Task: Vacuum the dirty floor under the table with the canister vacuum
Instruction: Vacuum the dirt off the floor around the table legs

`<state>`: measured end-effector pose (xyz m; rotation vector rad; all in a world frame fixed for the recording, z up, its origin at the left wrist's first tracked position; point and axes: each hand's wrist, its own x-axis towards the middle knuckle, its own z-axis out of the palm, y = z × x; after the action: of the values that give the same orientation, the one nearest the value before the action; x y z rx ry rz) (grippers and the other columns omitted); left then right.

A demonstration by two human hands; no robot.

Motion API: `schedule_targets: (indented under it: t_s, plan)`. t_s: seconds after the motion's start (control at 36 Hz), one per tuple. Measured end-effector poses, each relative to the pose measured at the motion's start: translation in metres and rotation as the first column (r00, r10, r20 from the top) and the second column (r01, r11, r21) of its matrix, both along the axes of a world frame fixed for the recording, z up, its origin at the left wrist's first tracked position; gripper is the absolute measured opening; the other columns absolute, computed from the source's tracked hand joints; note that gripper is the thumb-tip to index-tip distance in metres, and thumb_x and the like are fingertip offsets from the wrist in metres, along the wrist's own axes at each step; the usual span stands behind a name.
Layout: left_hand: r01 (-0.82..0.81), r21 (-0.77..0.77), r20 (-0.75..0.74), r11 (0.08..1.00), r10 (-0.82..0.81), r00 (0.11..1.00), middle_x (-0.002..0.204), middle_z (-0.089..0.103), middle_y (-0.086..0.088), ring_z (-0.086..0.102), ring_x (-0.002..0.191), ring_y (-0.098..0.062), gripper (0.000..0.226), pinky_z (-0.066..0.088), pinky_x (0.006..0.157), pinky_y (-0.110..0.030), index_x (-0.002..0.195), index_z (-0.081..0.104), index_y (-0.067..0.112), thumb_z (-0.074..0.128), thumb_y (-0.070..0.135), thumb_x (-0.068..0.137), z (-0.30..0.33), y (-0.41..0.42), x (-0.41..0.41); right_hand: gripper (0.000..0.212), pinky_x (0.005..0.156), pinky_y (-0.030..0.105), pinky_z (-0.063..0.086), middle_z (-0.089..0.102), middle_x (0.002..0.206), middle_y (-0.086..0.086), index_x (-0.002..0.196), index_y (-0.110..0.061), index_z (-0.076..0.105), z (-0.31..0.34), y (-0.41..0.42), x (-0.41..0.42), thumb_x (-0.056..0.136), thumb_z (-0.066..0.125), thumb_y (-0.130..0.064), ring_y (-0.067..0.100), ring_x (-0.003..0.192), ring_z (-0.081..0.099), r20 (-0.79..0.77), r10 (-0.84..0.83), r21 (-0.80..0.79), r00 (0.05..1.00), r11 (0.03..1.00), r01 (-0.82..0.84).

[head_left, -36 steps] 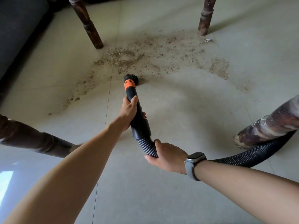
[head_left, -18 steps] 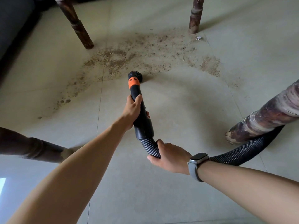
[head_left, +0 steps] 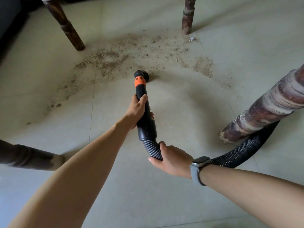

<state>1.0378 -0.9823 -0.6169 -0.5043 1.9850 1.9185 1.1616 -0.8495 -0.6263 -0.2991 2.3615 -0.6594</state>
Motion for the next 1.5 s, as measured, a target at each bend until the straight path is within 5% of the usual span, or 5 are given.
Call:
schedule_targets:
  t_s: [0.94,1.19,1.39,1.5]
  plan:
    - [0.186,0.121,0.011,0.975,-0.188,0.982,0.074,0.045,-0.011,0.05,0.049,-0.021,0.014,0.051,0.053,-0.035,0.107,0.035,0.012,0.036,0.026,0.102,-0.007,0.064,-0.017,0.044,0.054,0.033,0.033,0.048,0.07,-0.003,0.095,-0.012,0.036,-0.006,0.046,0.006,0.093,0.046,-0.055,0.025,0.064,0.049,0.006,-0.201,-0.001,0.98,0.98,0.201]
    - [0.222,0.125,0.023,0.967,-0.227,0.974,0.074,0.045,-0.011,0.051,0.053,-0.023,0.018,0.052,0.057,-0.037,0.115,0.034,0.013,0.037,0.026,0.103,-0.009,0.072,-0.01,0.044,0.06,0.035,0.035,0.05,0.076,-0.001,0.1,-0.011,0.037,-0.01,0.053,0.012,0.094,0.046,-0.054,0.027,0.071,0.053,0.041,-0.201,-0.014,0.979,0.979,0.202]
    - [0.251,0.16,0.055,0.955,-0.262,0.964,0.08,0.046,-0.013,0.054,0.058,-0.026,0.019,0.054,0.062,-0.04,0.119,0.033,0.016,0.037,0.026,0.103,-0.014,0.061,-0.002,0.044,0.071,0.035,0.042,0.064,0.094,0.005,0.103,-0.012,0.046,-0.011,0.059,0.003,0.095,0.041,-0.055,0.024,0.082,0.058,0.206,-0.164,-0.004,0.965,0.986,0.169]
    - [0.286,0.156,0.077,0.946,-0.3,0.951,0.085,0.047,-0.014,0.054,0.065,-0.025,0.022,0.054,0.061,-0.036,0.123,0.032,0.018,0.038,0.025,0.103,-0.02,0.051,0.006,0.035,0.082,0.035,0.047,0.066,0.095,0.006,0.093,-0.012,0.053,-0.015,0.066,-0.015,0.099,0.037,-0.043,0.025,0.088,0.06,0.11,-0.23,0.008,0.967,0.973,0.23]
